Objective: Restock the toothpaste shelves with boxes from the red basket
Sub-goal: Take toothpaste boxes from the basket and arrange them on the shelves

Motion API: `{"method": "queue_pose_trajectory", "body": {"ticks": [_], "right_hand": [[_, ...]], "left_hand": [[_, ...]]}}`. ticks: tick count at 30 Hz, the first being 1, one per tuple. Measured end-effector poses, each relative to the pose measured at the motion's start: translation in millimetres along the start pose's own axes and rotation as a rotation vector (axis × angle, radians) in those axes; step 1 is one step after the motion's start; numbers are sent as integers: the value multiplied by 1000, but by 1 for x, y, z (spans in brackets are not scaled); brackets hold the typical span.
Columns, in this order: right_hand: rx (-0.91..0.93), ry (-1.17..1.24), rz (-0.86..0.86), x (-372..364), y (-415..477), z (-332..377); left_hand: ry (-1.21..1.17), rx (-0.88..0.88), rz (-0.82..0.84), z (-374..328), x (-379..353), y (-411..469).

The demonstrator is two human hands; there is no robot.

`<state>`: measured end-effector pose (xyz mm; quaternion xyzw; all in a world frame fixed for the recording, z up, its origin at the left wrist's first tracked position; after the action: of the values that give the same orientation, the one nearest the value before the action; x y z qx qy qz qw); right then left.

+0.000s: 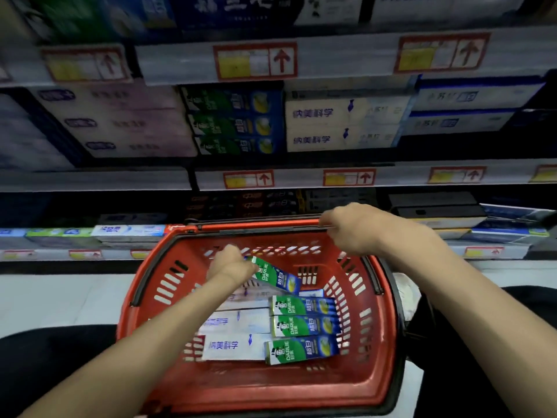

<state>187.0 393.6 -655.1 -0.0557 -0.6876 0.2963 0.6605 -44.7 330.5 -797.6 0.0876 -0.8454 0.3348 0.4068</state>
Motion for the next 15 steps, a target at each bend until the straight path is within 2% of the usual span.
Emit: {"method": "queue_pose_trajectory", "body": {"ticks": [3,7,11,15], "right_hand": [[-19,30,14,1,-6,-2],[-28,114,-28,4,-14,-2],[13,508,-42,3,-16,4],[34,910,-158,-4,-6,8]], "left_hand": [[-74,-44,1,-11,54,-17],[-351,-220,36,-19,117,-59],[-677,-315,44,-24,151,-94],[-794,-327,-36,-27,161,-88]]}}
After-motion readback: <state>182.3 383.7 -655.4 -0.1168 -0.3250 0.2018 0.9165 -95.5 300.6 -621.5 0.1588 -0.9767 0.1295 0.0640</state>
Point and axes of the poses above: each hand's wrist, its own y-axis towards the middle knuckle, its own x-axis out of the back of the hand, z = x × y, the point moved 4 cm from there along y, towards the middle knuckle, and after that the axes turned 5 degrees about -x, right-handed, at the moved point
